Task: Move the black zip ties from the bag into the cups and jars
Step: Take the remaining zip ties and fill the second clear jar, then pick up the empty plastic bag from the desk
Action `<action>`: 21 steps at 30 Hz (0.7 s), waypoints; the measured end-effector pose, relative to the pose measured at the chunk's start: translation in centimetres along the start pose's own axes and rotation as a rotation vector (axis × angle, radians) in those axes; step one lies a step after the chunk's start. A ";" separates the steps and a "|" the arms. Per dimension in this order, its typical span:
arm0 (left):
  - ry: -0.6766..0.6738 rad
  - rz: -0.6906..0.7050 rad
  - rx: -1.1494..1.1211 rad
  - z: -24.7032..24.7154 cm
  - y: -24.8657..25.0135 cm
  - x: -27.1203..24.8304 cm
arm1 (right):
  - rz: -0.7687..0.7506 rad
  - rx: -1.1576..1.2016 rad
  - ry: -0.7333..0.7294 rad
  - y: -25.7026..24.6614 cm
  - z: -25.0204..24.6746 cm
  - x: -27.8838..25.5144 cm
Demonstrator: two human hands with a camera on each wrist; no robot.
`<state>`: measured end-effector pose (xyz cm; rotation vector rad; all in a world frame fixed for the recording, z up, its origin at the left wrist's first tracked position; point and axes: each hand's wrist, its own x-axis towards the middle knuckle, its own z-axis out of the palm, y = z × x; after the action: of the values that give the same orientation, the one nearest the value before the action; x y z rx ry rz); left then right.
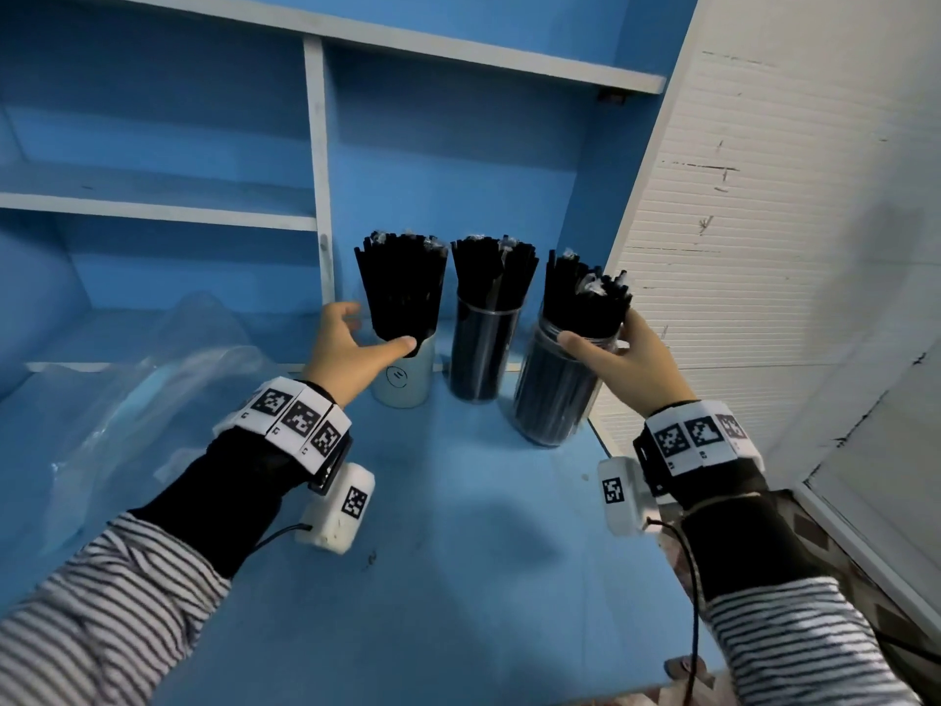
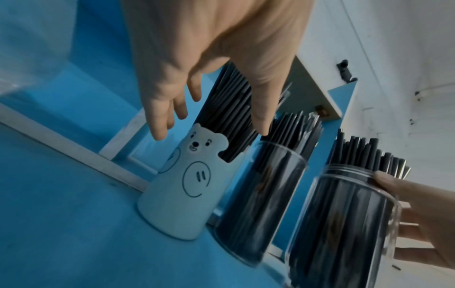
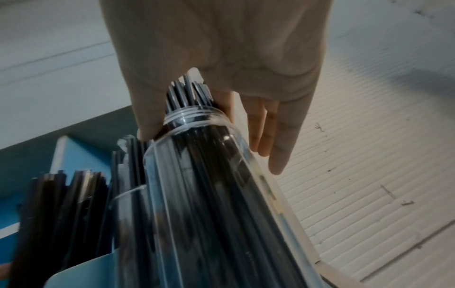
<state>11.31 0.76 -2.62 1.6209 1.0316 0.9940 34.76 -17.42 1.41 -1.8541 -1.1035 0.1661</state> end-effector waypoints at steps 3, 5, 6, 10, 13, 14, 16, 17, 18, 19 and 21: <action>-0.041 -0.024 0.048 0.6 -0.7 1.7 | 0.050 0.026 0.006 1.1 0.1 2.2; -0.064 -0.022 0.065 1.0 -1.1 2.6 | 0.079 0.044 0.027 1.5 0.5 3.6; -0.076 -0.024 0.070 1.2 -1.2 2.9 | 0.083 0.041 0.039 1.5 0.8 4.1; -0.082 -0.047 0.110 1.8 -1.7 3.7 | 0.089 0.022 0.083 1.5 2.0 5.7; -0.043 -0.042 0.133 2.2 -2.2 4.0 | 0.076 0.046 0.105 1.5 2.5 6.2; -0.033 -0.036 0.134 2.3 -2.3 4.0 | 0.071 0.062 0.104 1.6 2.6 6.2; -0.033 -0.029 0.133 2.4 -2.3 3.9 | 0.068 0.110 0.098 1.9 2.6 6.3; -0.040 -0.023 0.139 2.5 -2.2 3.8 | 0.070 0.131 0.094 2.1 2.7 6.3; -0.047 -0.018 0.149 2.6 -2.1 3.7 | 0.068 0.142 0.086 2.2 2.7 6.3; -0.052 -0.016 0.158 2.7 -1.9 3.6 | 0.068 0.147 0.078 2.3 2.7 6.4; -0.044 -0.016 0.172 2.9 -1.5 3.4 | 0.074 0.148 0.062 2.5 2.8 6.4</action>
<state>14.86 3.43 -4.30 1.7632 1.1237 0.8742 38.53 -11.23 0.00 -1.7570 -0.9553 0.2254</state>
